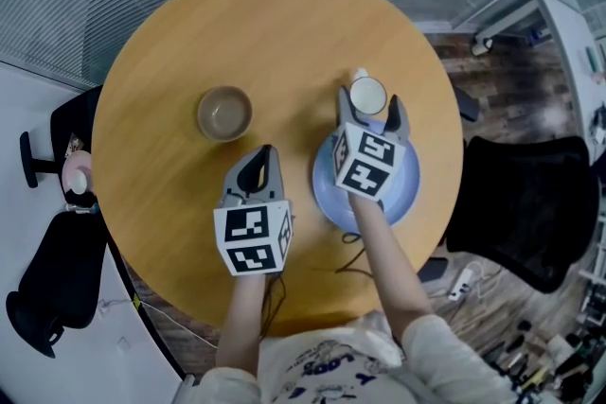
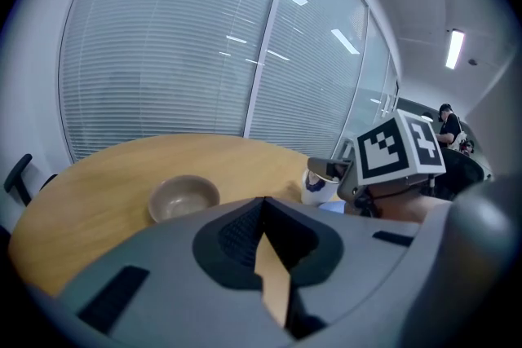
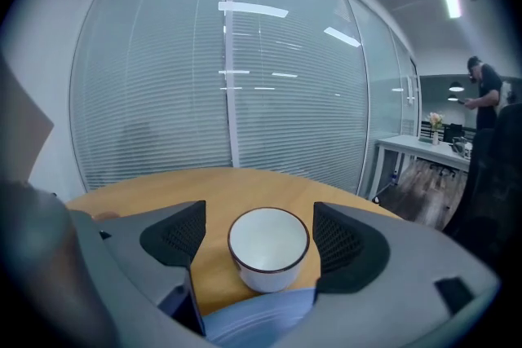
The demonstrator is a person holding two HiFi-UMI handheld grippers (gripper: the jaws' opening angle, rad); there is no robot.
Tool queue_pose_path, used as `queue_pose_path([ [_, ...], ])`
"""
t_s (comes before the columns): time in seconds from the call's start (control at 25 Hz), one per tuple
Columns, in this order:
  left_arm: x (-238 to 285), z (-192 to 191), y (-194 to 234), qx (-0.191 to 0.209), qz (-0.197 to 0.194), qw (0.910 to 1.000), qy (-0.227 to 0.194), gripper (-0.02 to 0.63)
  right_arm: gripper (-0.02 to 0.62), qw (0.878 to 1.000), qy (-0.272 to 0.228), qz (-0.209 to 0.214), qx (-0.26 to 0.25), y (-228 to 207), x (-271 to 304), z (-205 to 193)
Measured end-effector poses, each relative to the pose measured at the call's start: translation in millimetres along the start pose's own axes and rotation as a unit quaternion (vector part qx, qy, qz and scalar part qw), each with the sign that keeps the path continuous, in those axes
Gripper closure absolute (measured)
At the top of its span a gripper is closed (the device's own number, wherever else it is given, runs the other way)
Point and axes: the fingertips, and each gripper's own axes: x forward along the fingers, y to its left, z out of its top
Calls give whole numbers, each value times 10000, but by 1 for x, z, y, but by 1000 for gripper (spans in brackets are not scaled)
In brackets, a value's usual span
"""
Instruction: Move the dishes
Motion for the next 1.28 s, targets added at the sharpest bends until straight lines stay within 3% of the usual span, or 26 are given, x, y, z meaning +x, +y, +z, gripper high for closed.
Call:
queue_pose_path([
  [0.28, -23, 11, 12, -74, 90, 9997, -210, 603, 204, 9961, -417, 740, 257, 42, -40, 36],
  [0.56, -51, 18, 37, -145, 219, 9990, -360, 603, 205, 9867, -292, 1447, 682, 95, -67, 36],
  [0.72, -68, 16, 56, -217, 327, 9984, -416, 603, 244, 9855, -230, 1546, 666, 120, -78, 31],
  [0.92, -87, 10, 80, -304, 452, 9975, -454, 603, 359, 9863, -128, 1497, 675, 142, -84, 21],
  [1.28, -104, -10, 122, -536, 620, 9959, -395, 603, 407, 9844, 529, 1455, 840, 176, -67, -20],
])
